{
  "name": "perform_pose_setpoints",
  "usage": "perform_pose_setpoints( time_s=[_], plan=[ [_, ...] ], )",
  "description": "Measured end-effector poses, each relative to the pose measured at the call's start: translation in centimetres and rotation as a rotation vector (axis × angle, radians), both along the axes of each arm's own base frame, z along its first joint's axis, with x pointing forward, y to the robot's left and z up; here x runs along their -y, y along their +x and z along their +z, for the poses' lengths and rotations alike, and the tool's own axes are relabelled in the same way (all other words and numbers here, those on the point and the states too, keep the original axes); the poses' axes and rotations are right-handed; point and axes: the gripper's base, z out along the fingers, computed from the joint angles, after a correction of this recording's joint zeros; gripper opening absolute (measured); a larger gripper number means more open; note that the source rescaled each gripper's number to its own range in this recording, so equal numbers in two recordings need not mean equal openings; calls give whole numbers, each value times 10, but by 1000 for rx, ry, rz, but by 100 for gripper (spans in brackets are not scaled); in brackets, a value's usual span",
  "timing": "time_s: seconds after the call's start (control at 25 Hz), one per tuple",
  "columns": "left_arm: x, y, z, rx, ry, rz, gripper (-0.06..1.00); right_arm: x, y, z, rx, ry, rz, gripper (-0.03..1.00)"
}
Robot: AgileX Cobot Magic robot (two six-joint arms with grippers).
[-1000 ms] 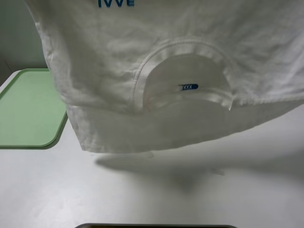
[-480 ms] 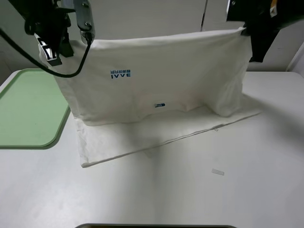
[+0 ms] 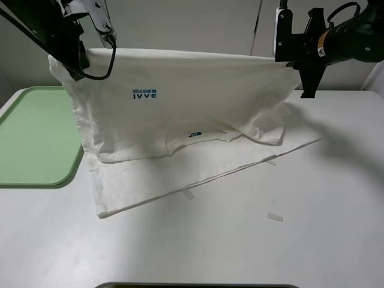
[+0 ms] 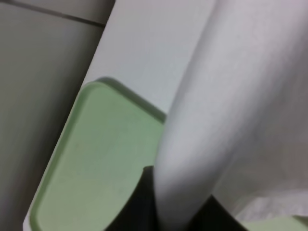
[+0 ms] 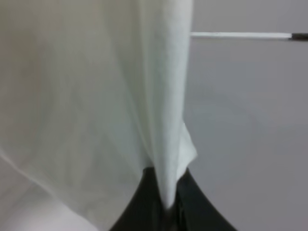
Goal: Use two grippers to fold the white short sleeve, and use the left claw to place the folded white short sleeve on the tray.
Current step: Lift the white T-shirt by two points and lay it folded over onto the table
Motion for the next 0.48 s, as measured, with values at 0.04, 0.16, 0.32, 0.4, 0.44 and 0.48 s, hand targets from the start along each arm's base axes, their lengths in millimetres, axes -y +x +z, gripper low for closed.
perform_pose_setpoints(
  time_s=[0.04,0.16,0.32,0.4,0.44,0.48],
  plan=[
    [-1,1,0,6,-5,6,3,3,1,0,10,11,1,0],
    [-1,2,1,15,-27,27,3,7,3,2,30,25,7,0],
    [-1,2,1,16,-29,31,3,8,5,4,65,33,42,0],
    [-2,0,0,-11,-9,13,3,6,6,6,93,32,81,0],
    [-2,-1,-2,-24,3,-6,3,5,6,7,103,28,98,0],
    [-3,-4,-4,-53,15,-38,3,3,7,8,115,19,120,0]
  ],
)
